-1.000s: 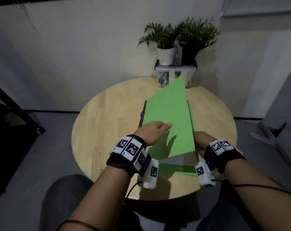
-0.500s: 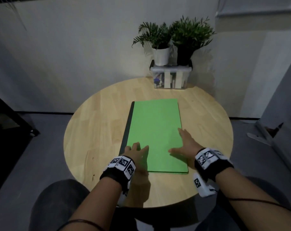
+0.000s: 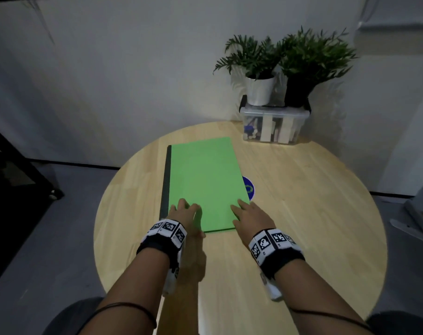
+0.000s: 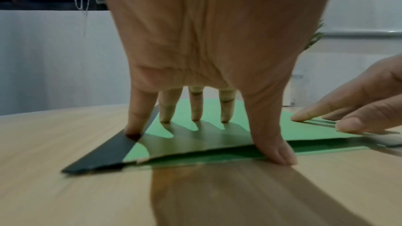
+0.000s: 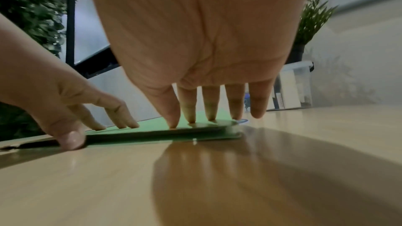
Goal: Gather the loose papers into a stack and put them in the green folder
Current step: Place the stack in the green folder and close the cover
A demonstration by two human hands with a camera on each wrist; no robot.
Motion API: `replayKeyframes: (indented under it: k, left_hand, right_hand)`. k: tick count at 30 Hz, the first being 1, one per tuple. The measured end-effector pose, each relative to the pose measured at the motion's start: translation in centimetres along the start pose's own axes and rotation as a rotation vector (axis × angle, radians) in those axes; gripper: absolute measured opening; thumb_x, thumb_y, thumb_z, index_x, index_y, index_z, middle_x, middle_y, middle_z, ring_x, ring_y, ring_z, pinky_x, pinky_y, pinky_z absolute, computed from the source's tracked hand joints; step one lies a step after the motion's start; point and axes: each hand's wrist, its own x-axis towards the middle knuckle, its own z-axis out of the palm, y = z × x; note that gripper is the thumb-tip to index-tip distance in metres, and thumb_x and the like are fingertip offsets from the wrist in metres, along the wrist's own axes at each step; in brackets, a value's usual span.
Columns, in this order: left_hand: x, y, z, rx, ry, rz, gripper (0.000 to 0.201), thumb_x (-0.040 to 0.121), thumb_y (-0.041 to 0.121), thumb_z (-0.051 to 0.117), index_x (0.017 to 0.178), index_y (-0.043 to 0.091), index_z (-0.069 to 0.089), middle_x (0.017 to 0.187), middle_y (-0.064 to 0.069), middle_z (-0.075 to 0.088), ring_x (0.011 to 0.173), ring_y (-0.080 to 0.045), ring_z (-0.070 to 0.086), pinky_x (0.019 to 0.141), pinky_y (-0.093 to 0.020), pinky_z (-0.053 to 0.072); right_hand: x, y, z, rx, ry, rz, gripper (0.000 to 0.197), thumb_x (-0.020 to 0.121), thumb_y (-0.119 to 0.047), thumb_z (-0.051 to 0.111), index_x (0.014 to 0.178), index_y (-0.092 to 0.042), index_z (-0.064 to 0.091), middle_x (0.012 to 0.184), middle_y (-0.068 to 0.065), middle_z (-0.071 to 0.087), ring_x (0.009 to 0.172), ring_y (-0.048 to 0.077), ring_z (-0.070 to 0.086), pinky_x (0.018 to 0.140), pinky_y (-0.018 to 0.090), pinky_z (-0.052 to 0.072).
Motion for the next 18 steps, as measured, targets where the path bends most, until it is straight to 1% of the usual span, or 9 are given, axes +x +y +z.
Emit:
replayKeyframes:
  k: [3,6,8,10,12,13,14,16,18]
  left_hand:
    - [3.9,-1.7,-1.4,0.004,0.001,-0.018,0.082,0.075,0.047,0.072,0.145,0.033,0.032,0.153,-0.005,0.028,0.141,-0.033,0.026,0.112,-0.053,0.032]
    - [7.2,-2.7,-2.7,0.078,0.007,-0.044,0.079,0.08,0.049,0.066,0.147,0.038,0.027,0.157,0.0,0.025,0.142,-0.037,0.019,0.113,-0.051,0.031]
    - [8.8,-2.7,-3.2,0.073,0.059,-0.034,0.062,0.084,0.037,0.064,0.141,0.036,0.039,0.147,-0.002,0.034,0.134,-0.036,0.027,0.105,-0.047,0.038]
    - [9.9,-2.3,-3.4,0.049,0.153,-0.031,0.044,0.088,0.019,0.058,0.131,0.028,0.051,0.134,-0.006,0.04,0.124,-0.035,0.038,0.097,-0.044,0.045]
    - [10.9,-2.2,-3.2,0.052,0.203,-0.031,0.04,0.089,0.009,0.052,0.128,0.021,0.054,0.134,-0.008,0.044,0.12,-0.033,0.047,0.094,-0.043,0.048]
    - [11.6,-2.3,-3.2,0.052,0.201,-0.017,0.043,0.09,0.007,0.05,0.131,0.019,0.052,0.139,-0.008,0.043,0.122,-0.032,0.049,0.096,-0.044,0.047]
    - [12.2,-2.5,-3.3,0.043,0.174,0.007,0.048,0.091,0.006,0.048,0.136,0.019,0.047,0.148,-0.007,0.038,0.129,-0.031,0.046,0.102,-0.045,0.044]
    - [13.2,-2.6,-3.7,0.008,0.068,0.058,0.061,0.093,0.006,0.046,0.149,0.02,0.029,0.162,-0.003,0.015,0.147,-0.03,0.022,0.116,-0.05,0.027]
    - [13.6,-2.2,-3.8,-0.039,0.012,0.091,0.068,0.094,0.002,0.043,0.153,0.019,0.015,0.164,-0.003,-0.001,0.15,-0.031,0.003,0.12,-0.051,0.017]
  right_hand:
    - [3.3,-1.1,-0.5,0.031,0.048,0.028,0.051,0.097,-0.028,0.039,0.147,-0.027,0.032,0.16,0.0,0.02,0.144,0.027,0.025,0.113,0.042,0.033]
    - [6.2,-1.7,-1.4,0.069,0.062,0.068,0.05,0.096,-0.024,0.04,0.145,-0.027,0.035,0.16,-0.001,0.021,0.141,0.028,0.03,0.108,0.043,0.036]
    - [8.1,-1.8,-1.7,0.073,0.031,0.094,0.053,0.095,-0.025,0.041,0.147,-0.028,0.032,0.161,-0.003,0.017,0.142,0.029,0.028,0.111,0.045,0.034]
    - [9.6,-1.9,-1.9,0.05,0.013,0.122,0.056,0.094,-0.026,0.039,0.148,-0.029,0.027,0.162,-0.005,0.013,0.143,0.029,0.024,0.113,0.045,0.03]
    - [10.6,-1.9,-2.0,0.024,-0.001,0.159,0.058,0.093,-0.029,0.038,0.15,-0.029,0.023,0.162,-0.008,0.01,0.143,0.029,0.019,0.113,0.045,0.027]
    - [10.9,-1.9,-2.0,0.021,-0.008,0.176,0.059,0.094,-0.032,0.038,0.15,-0.029,0.021,0.162,-0.009,0.008,0.144,0.029,0.016,0.114,0.046,0.026]
    - [11.0,-2.0,-2.1,0.017,-0.014,0.189,0.059,0.095,-0.035,0.037,0.151,-0.029,0.019,0.162,-0.01,0.006,0.145,0.029,0.013,0.114,0.046,0.025]
    - [11.4,-1.7,-2.3,0.023,-0.013,0.199,0.059,0.095,-0.039,0.036,0.151,-0.029,0.018,0.162,-0.011,0.006,0.145,0.028,0.012,0.113,0.046,0.026]
    - [11.4,-1.1,-2.5,0.035,-0.001,0.184,0.059,0.095,-0.039,0.035,0.151,-0.03,0.019,0.162,-0.012,0.008,0.143,0.027,0.016,0.111,0.045,0.028]
